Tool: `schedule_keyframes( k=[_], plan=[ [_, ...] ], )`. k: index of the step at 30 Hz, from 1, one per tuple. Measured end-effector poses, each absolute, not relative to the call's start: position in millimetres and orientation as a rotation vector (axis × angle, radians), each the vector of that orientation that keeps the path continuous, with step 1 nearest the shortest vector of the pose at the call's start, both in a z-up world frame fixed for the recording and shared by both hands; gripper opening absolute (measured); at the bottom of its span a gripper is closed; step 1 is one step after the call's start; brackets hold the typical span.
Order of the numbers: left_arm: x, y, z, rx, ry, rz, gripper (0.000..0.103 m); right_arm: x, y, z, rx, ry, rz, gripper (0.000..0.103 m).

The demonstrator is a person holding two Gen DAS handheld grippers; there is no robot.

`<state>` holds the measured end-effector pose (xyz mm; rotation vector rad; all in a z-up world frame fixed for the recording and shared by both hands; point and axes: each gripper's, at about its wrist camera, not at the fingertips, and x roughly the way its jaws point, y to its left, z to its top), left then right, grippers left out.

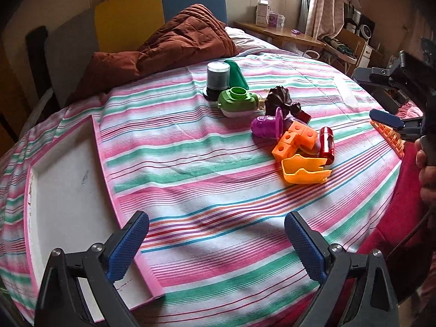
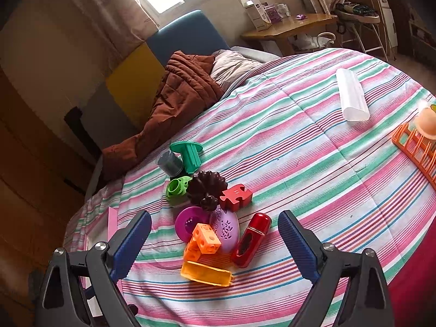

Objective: Organize rigid objects
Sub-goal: 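Grasp the orange scoop-shaped piece with the left gripper, then carry the orange scoop into the white tray and release it while the right gripper grasps the orange cubes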

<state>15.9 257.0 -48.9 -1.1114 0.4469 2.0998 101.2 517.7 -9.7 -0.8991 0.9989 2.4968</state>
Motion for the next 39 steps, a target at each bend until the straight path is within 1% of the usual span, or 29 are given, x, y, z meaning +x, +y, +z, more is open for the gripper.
schedule_keyframes(
  k=[10,15,21,23,24,25,28,33,39],
  plan=[
    [27.5,322.1,-54.8,-1.093,0.436,1.942,0.100,106.3,523.8,-11.0,-0.848,1.054,2.488,0.096],
    [33.2,357.6,-67.5,-1.093,0.489,1.904,0.100,106.6,524.1,-11.6,-0.848,1.062,2.491,0.096],
    [33.2,383.1,-86.8,-1.098,0.546,1.895,0.099,106.3,523.7,-12.5,-0.852,1.069,2.492,0.096],
    [30.5,387.3,-93.5,-1.119,0.546,1.883,0.087,105.9,523.5,-12.8,-0.855,1.069,2.491,0.096],
    [29.1,388.6,-97.0,-1.135,0.542,1.869,0.076,105.9,523.3,-12.9,-0.855,1.068,2.490,0.096],
    [27.7,388.6,-100.1,-1.149,0.537,1.857,0.070,105.9,523.1,-13.1,-0.856,1.069,2.489,0.096],
    [29.3,382.2,-98.8,-1.119,0.514,1.865,0.067,105.9,524.1,-13.4,-0.858,1.071,2.481,0.096],
    [30.0,357.9,-97.2,-1.108,0.469,1.878,0.067,103.7,524.5,-15.0,-0.884,1.067,2.468,0.096],
    [28.6,312.4,-94.2,-1.132,0.432,1.931,0.067,95.2,521.5,-19.1,-0.978,1.024,2.440,0.096]
  ],
)
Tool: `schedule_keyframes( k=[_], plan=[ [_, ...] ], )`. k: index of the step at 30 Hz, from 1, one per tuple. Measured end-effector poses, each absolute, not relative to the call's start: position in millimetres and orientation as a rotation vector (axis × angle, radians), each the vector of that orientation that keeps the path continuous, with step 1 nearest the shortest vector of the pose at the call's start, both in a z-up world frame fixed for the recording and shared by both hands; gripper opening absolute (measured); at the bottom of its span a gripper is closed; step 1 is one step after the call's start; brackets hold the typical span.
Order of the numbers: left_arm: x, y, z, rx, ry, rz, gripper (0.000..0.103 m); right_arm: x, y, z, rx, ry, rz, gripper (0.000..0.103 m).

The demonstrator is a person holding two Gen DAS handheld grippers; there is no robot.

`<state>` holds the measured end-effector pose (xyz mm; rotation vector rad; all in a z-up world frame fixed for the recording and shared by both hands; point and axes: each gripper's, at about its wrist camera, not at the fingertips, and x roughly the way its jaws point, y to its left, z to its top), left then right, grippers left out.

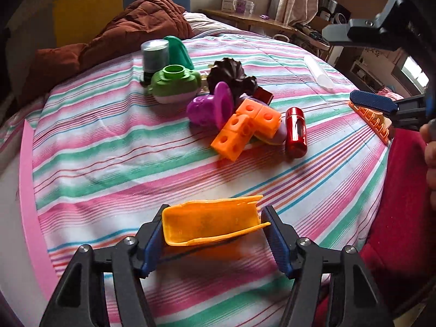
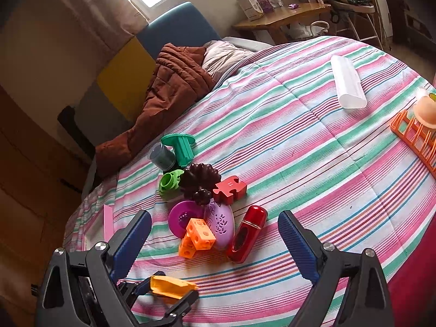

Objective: Organize rigid objects
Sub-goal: 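Carry the orange scoop into the white tray and release it while the right gripper grasps the orange cubes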

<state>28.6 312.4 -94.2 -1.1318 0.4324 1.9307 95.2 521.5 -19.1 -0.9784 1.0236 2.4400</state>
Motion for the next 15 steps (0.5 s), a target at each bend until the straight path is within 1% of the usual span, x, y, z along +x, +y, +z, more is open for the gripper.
schedule_keyframes(
  k=[6,11,15],
  plan=[
    [27.0,270.8,-85.2,-1.141,0.381,1.983,0.067,81.3,506.5,-19.5,-1.091,0.873,2.435,0.092],
    [28.9,250.4,-76.9,-1.139,0.343,2.010,0.067,56.7,486.1,-25.7,-1.216,0.733,2.452,0.092],
    [30.9,236.4,-66.9,-1.122,0.315,2.024,0.067,26.0,457.3,-42.4,-1.365,0.534,2.475,0.091]
  ],
)
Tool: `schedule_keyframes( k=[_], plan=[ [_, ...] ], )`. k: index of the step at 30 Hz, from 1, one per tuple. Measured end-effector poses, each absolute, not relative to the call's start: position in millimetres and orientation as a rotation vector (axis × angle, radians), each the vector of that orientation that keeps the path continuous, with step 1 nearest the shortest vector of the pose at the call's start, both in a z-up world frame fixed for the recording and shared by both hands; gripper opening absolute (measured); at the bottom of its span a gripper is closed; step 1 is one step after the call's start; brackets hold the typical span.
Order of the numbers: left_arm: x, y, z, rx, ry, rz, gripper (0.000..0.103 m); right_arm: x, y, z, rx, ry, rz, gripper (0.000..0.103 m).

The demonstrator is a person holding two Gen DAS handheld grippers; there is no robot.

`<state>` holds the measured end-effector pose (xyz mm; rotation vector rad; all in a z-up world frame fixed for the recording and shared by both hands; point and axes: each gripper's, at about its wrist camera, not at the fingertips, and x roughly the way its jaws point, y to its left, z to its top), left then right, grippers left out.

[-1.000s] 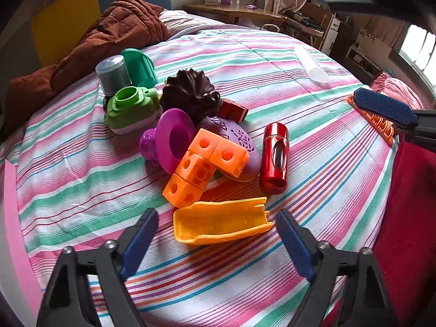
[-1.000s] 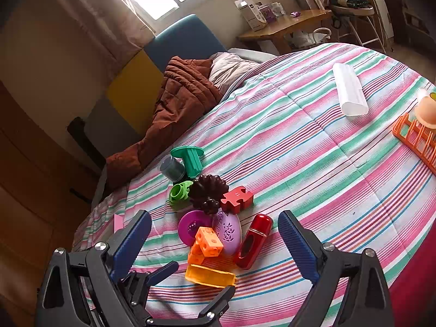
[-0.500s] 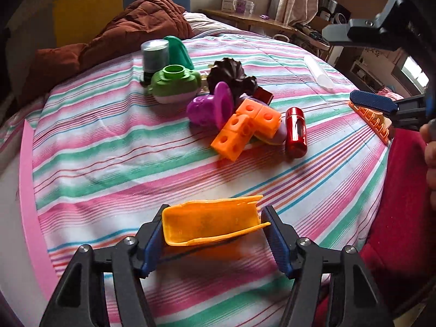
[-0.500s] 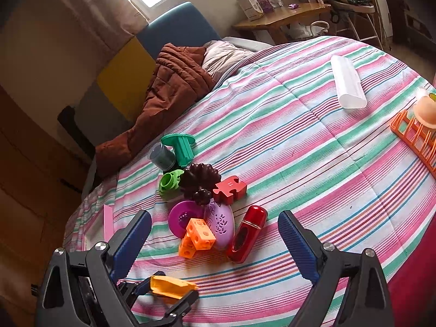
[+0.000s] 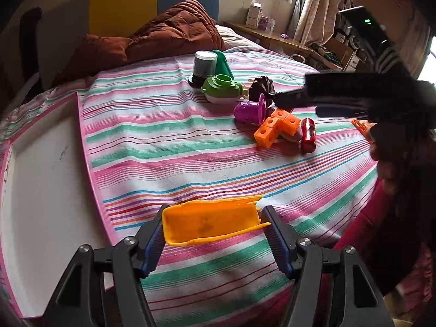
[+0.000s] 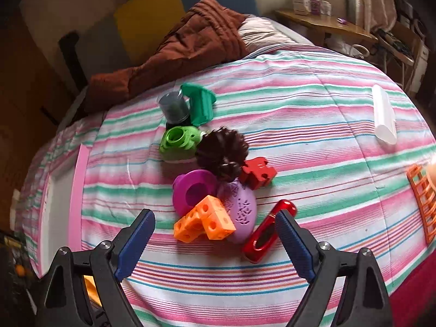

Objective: Organize rigid objects
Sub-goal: 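Carry the orange scoop into the white tray and release it while the right gripper grasps the orange cubes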

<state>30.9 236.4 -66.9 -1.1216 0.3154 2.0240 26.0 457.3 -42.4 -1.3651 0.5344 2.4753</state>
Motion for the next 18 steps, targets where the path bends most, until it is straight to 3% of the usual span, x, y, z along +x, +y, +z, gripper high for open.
schedule_keyframes(
  k=[7,9,10,18],
  plan=[
    [27.1,210.9,-54.4,-1.130,0.230,2.048,0.067,-4.0,404.2,-81.8,-1.561,0.042,2.402,0.086],
    [27.0,204.7,-52.6,-1.128,0.212,2.055,0.067,-4.6,399.8,-84.8,-1.543,-0.056,2.375,0.066],
    [26.9,202.4,-51.2,-1.127,0.206,2.059,0.067,-3.7,398.7,-84.6,-1.526,-0.092,2.368,0.065],
    [22.5,173.8,-28.4,-1.093,0.123,2.113,0.067,0.8,397.8,-75.9,-1.578,0.123,2.525,0.064]
  ],
)
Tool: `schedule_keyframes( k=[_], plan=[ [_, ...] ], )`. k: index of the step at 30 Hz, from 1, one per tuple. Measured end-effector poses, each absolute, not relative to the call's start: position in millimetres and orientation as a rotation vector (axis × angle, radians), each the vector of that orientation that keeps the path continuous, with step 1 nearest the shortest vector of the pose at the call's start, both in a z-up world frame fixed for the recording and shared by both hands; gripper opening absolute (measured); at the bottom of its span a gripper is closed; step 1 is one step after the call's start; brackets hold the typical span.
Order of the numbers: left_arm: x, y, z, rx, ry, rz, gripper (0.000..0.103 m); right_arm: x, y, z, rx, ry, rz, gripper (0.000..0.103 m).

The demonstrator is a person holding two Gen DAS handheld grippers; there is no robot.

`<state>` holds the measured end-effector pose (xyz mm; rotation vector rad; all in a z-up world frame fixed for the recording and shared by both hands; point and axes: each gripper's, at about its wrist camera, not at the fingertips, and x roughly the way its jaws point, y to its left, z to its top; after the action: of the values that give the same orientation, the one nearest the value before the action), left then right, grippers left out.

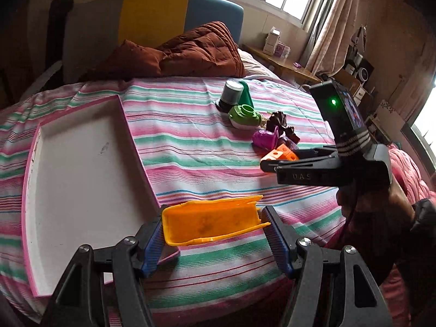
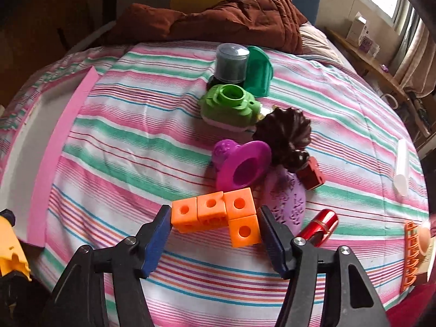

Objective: Organize rigid objects
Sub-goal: 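Carry the orange scoop into the white tray and release it while the right gripper grasps the orange cubes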

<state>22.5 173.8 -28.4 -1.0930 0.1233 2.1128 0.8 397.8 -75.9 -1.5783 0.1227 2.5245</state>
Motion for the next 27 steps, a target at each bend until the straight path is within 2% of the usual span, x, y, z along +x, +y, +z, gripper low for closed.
schedule_keyframes(
  k=[6,16,27],
  plan=[
    [-12.7,133.6,-19.8,-1.113,0.071,2.234,0.068,3.2,372.1,-83.7,-1.702,0.167,2.581,0.064],
    [-114.0,64.1,-43.7,-1.293,-0.036,2.418,0.068,7.1,360.0,-90.9,-1.757,0.164,2.617,0.064],
    [-195.5,76.2,-65.5,-1.361,0.032,2.480,0.068,8.9,362.6,-89.6,-1.752,0.146,2.624,0.064]
  ],
)
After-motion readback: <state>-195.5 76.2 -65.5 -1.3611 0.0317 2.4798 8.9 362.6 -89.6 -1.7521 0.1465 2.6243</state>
